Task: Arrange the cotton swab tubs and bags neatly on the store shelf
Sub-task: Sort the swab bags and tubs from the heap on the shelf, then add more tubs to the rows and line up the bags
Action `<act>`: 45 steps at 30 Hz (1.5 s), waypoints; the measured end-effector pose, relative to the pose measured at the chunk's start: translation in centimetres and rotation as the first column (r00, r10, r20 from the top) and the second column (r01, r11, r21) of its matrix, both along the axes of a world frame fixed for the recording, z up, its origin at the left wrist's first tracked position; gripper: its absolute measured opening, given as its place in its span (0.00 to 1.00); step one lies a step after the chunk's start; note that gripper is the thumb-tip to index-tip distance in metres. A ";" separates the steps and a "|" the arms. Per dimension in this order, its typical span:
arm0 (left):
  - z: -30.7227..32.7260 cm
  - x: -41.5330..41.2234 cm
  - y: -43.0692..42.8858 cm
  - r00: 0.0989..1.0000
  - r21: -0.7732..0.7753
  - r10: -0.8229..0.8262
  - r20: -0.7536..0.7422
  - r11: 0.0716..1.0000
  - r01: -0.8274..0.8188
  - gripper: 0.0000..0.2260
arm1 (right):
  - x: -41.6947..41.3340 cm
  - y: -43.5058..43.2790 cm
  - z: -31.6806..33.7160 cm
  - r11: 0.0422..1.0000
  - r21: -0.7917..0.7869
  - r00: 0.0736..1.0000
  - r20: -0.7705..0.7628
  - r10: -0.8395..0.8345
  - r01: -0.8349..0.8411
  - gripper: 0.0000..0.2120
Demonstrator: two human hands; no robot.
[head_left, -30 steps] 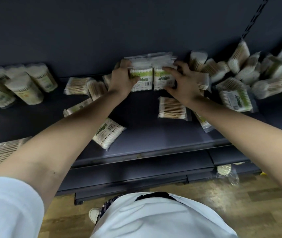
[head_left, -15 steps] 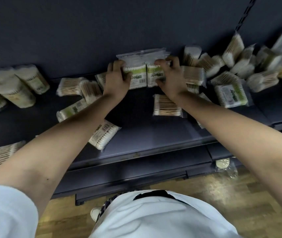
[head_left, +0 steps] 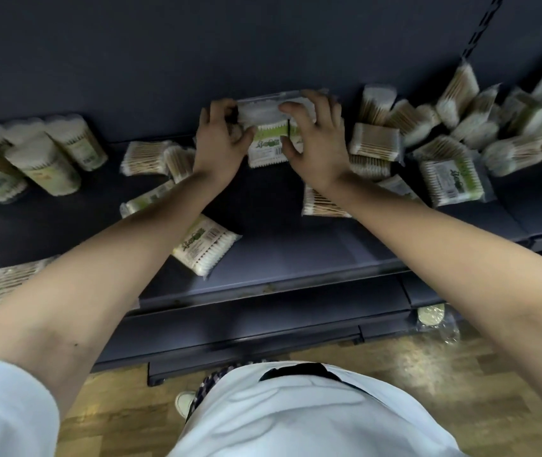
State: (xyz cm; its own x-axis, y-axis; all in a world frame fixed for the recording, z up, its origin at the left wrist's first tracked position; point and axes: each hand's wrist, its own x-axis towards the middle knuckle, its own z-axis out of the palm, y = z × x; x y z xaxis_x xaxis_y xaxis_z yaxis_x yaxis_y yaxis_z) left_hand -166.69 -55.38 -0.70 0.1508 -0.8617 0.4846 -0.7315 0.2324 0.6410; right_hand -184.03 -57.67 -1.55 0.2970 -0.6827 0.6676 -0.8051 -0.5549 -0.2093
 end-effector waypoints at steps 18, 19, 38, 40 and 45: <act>-0.7 14.9 10.0 0.955 0.139 0.295 0.027 0.945 -0.296 0.16 | 13.1 1.4 0.2 0.744 0.561 0.800 -0.222 0.558 -0.363 0.34; -0.8 15.2 10.4 0.954 0.144 0.301 0.018 0.943 -0.300 0.16 | 13.3 1.1 0.4 0.753 0.555 0.793 -0.250 0.555 -0.352 0.35; 1.5 15.2 12.0 0.997 0.103 0.078 0.018 0.991 -0.079 0.31 | 17.5 3.0 3.6 0.486 0.548 0.733 0.493 0.469 -0.680 0.17; 1.8 15.2 12.2 0.997 0.071 0.072 0.001 0.995 -0.072 0.30 | 18.4 3.8 3.3 0.350 0.576 0.672 0.590 0.448 -0.739 0.15; 1.2 16.0 13.4 0.964 0.129 0.196 -0.178 0.976 -0.174 0.27 | 20.1 4.3 3.1 0.147 0.601 0.616 0.738 0.276 -0.786 0.18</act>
State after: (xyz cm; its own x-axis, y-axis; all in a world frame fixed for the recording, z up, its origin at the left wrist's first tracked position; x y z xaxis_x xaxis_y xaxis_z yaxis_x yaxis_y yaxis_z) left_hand -150.71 -42.01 0.53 0.3920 -0.8568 0.3349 -0.6186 0.0239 0.7853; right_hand -163.96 -53.39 1.51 0.7577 -0.6525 0.0140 -0.0717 -0.1046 -0.9919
